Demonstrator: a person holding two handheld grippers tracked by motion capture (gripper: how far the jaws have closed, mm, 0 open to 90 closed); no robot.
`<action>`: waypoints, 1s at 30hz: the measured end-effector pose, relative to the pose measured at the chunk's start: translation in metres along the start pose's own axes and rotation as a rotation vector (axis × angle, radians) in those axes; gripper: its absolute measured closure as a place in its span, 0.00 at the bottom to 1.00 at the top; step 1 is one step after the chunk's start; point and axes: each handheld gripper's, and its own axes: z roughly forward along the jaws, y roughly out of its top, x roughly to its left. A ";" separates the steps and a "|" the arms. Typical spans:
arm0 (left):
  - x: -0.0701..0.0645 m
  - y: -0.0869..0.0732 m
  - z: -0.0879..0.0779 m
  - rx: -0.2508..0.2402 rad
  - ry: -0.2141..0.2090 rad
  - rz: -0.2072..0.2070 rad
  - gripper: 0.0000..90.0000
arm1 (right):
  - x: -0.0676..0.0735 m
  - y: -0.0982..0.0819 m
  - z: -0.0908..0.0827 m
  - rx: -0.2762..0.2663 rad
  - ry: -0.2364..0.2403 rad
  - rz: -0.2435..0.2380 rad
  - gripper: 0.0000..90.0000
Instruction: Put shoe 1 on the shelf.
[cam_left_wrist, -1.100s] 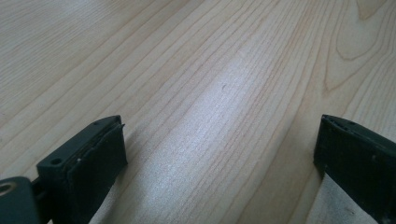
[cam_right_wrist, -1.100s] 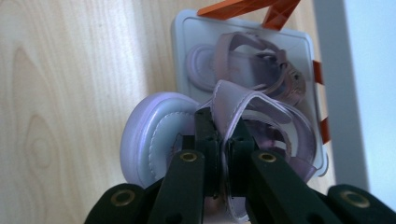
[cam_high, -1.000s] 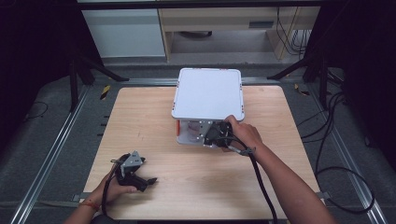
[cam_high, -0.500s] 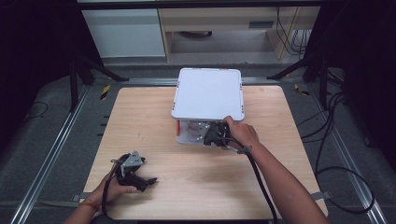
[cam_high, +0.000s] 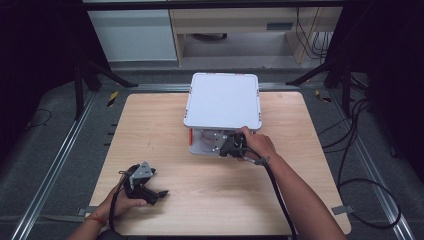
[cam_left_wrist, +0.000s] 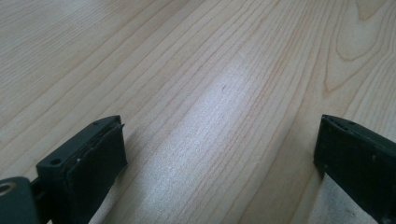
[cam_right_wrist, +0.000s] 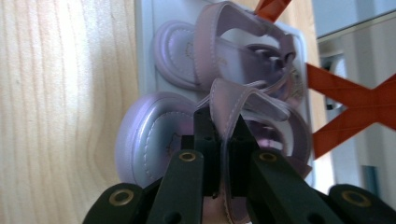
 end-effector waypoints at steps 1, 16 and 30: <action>0.000 0.000 0.000 0.000 0.000 0.000 0.01 | 0.001 -0.001 0.001 -0.009 0.001 0.006 0.95; -0.001 0.000 0.000 -0.001 0.004 -0.002 0.01 | 0.014 -0.017 -0.002 -0.028 0.030 0.212 0.47; -0.001 -0.001 -0.001 0.000 0.005 -0.002 0.01 | 0.037 -0.043 -0.037 -0.199 0.018 0.497 0.21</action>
